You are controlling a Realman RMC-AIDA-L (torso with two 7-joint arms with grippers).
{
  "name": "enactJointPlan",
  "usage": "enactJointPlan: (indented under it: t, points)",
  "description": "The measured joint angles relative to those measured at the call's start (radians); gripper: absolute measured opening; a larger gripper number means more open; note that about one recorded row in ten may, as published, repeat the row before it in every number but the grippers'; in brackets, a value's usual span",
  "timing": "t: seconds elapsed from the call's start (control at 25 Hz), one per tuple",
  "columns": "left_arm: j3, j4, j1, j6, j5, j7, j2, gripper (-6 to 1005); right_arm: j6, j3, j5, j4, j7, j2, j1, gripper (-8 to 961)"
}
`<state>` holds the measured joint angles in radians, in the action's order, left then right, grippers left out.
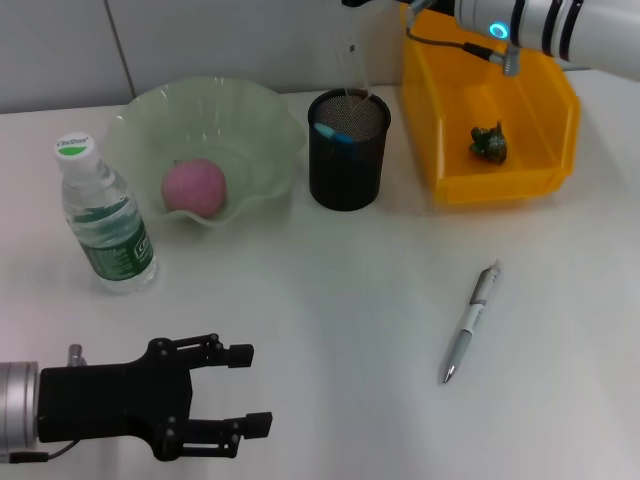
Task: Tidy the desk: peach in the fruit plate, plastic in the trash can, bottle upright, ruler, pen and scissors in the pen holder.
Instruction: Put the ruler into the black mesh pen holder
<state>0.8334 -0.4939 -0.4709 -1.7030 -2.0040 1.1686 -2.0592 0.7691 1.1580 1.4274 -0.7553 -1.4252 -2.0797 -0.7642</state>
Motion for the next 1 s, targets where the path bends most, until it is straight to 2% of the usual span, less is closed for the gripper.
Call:
enactJointPlan:
  t: [0.28, 0.52, 0.68, 1.0]
  points:
    - [0.000, -0.004, -0.010, 0.010, 0.000, 0.007, -0.001, 819, -0.017, -0.001, -0.071, 0.087, 0.094, 0.001, -0.038, 421]
    - [-0.003, -0.029, -0.011, 0.005, 0.000, 0.037, -0.001, 819, -0.030, -0.003, -0.089, 0.130, 0.129, 0.000, -0.051, 424]
    - [-0.001, -0.033, -0.013, 0.006, 0.000, 0.038, -0.003, 819, -0.032, -0.003, -0.155, 0.166, 0.199, 0.000, -0.056, 426]
    - [0.000, -0.034, -0.020, 0.031, 0.001, 0.023, -0.004, 819, -0.041, -0.003, -0.164, 0.228, 0.239, 0.000, -0.089, 431]
